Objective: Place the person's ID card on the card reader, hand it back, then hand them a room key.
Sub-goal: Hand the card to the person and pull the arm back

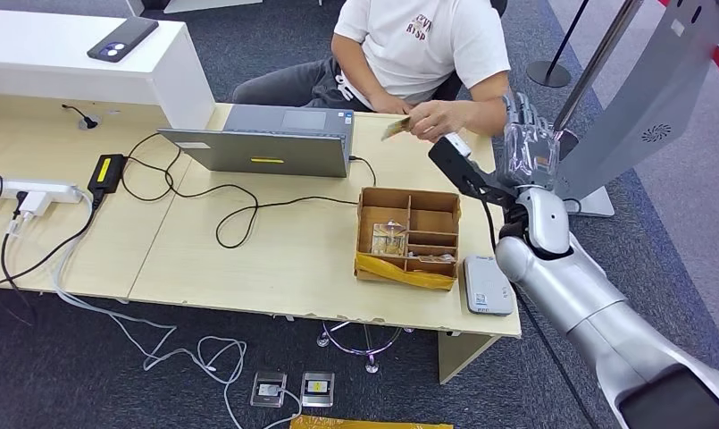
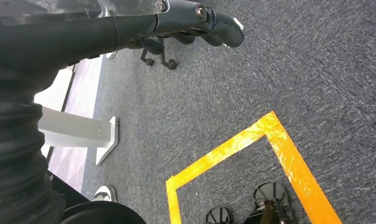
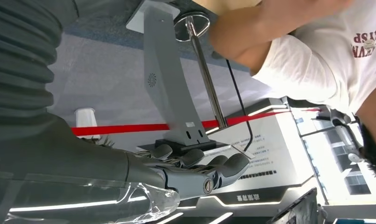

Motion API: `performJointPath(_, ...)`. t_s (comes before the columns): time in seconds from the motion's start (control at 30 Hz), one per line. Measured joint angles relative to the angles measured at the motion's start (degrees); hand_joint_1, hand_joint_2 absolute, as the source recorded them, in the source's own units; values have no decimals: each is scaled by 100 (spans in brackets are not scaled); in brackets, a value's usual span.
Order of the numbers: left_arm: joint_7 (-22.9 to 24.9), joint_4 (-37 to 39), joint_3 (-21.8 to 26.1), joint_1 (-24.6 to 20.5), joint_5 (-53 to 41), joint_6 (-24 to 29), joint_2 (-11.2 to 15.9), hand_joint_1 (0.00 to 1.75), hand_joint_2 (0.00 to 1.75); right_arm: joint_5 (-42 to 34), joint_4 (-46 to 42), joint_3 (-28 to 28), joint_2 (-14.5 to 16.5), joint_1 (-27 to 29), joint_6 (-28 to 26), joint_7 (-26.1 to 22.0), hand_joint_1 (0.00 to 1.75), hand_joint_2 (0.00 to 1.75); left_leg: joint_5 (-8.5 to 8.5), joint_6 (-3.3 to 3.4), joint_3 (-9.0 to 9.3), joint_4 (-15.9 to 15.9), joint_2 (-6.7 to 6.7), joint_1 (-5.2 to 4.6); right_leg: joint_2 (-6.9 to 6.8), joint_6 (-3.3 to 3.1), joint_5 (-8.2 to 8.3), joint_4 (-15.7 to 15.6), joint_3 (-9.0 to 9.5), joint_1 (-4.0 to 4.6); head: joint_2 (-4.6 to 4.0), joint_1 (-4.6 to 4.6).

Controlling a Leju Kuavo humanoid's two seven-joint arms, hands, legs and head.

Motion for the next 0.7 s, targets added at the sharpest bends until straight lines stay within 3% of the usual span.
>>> performJointPath(0.3,183,-73,0,24,-16,0,-119,0,175,-695,-1381,-251,-265,674,-122,-412,0,175,-3,-2,2,0,7,0,9,0,0,-1,-2,0,0,0)
performJointPath(0.47,225,-102,0,32,46,1,-171,0,175,-1207,-2290,-340,-388,1041,381,-719,0,175,-3,-3,3,0,12,0,11,0,0,-1,-2,0,0,-1)
performJointPath(0.7,225,-118,0,33,108,0,-234,0,175,-1240,-3279,-326,-558,1487,1034,-709,0,175,-3,-3,2,0,12,0,10,0,0,-1,-2,0,0,-1)
